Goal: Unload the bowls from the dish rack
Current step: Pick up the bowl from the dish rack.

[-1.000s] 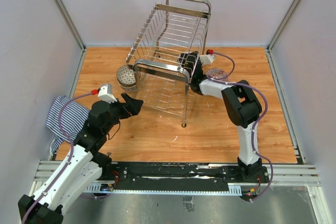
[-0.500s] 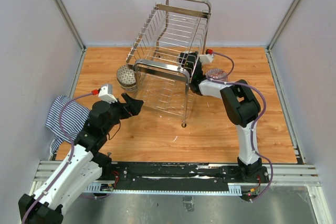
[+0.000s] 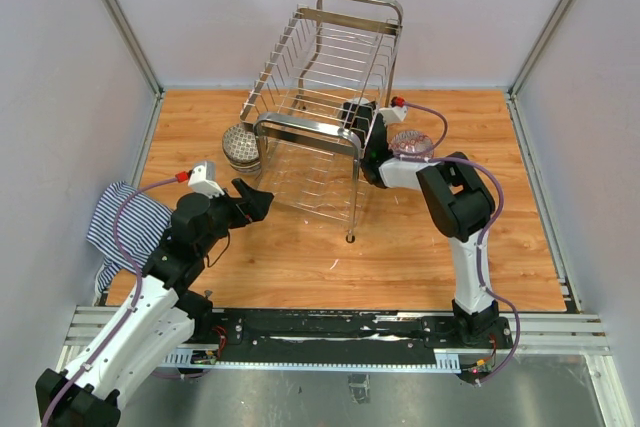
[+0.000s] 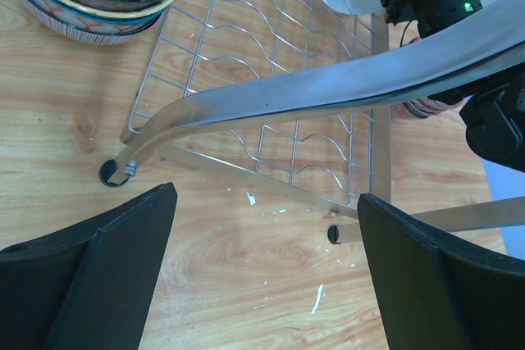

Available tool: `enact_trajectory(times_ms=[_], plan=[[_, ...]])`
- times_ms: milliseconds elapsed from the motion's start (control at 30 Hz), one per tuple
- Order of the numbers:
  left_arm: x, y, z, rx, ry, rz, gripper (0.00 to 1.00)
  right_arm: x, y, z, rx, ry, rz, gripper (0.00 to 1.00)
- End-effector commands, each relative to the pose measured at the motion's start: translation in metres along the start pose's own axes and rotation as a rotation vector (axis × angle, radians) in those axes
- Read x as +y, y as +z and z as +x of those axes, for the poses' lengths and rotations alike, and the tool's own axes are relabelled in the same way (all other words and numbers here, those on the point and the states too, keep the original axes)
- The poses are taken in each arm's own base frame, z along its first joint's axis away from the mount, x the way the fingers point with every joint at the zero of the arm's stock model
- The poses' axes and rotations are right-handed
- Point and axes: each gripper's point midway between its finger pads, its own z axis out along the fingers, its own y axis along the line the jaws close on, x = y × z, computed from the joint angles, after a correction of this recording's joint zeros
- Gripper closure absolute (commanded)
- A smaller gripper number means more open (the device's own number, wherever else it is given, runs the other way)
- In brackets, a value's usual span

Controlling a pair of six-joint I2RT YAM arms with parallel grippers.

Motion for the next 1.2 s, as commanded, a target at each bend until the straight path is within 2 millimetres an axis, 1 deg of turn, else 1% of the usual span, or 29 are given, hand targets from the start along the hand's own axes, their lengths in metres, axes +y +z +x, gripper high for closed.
enact_trajectory(times_ms=[0,67,133,500,533,633,1167], plan=[[0.000,0.002,-0.003,-0.022,0.005,0.008,0.03,0.016,0.003,-0.032,-0.129,-0.019,-0.092,0.99],[0.000,0.002,-0.004,-0.024,0.004,0.007,0.03,0.016,0.003,-0.032,-0.147,-0.029,-0.114,0.99],[0.000,0.002,-0.004,-0.024,0.003,0.007,0.03,0.020,0.003,-0.036,-0.174,-0.031,-0.146,0.99],[0.000,0.003,-0.005,-0.025,0.003,0.004,0.03,0.038,0.004,-0.044,-0.236,-0.049,-0.248,0.99],[0.000,0.003,-0.005,-0.024,0.004,0.002,0.03,0.042,0.003,-0.041,-0.224,-0.051,-0.274,0.99],[0.001,0.003,-0.004,-0.024,0.004,0.001,0.03,0.046,0.000,-0.040,-0.227,-0.054,-0.305,0.99],[0.002,0.003,-0.002,-0.020,-0.006,0.002,0.03,0.052,-0.013,-0.046,-0.266,-0.076,-0.387,0.99]])
